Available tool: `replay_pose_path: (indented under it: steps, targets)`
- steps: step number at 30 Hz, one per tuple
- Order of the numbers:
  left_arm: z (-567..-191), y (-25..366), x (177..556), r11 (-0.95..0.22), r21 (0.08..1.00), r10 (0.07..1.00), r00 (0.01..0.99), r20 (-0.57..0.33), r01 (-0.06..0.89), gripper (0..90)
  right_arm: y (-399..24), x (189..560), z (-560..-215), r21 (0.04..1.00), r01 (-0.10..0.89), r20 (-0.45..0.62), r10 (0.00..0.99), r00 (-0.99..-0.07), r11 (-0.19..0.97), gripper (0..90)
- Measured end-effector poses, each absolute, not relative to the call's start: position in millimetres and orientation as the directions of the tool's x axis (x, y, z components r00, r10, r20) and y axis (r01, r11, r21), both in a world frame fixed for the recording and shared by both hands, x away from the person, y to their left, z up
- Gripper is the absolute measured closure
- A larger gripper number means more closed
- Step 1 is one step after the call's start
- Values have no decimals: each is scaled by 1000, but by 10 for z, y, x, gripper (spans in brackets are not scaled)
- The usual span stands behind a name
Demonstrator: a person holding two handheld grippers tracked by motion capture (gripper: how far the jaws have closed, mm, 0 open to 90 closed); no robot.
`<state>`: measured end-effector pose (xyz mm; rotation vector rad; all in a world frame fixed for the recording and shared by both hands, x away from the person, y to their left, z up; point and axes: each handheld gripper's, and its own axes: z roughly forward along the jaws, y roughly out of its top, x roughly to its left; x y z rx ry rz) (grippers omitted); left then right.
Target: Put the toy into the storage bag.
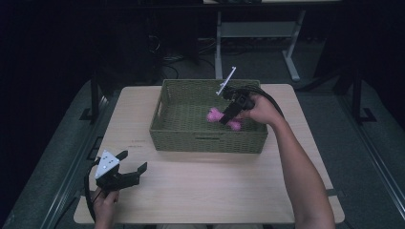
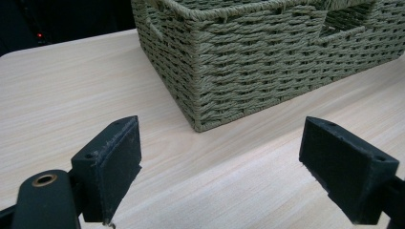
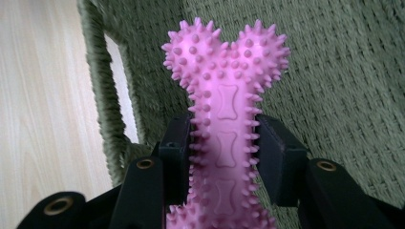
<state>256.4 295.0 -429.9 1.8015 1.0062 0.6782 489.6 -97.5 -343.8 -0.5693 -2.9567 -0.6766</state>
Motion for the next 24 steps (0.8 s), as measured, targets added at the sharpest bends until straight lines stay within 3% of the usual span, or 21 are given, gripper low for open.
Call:
replay_pose_path:
  steps: [24]
  targets:
    - [-4299,2927,2568,-233,909,858,513,26,344,139,-999,4871,-3673,371,385,174,344,-923,845,576]
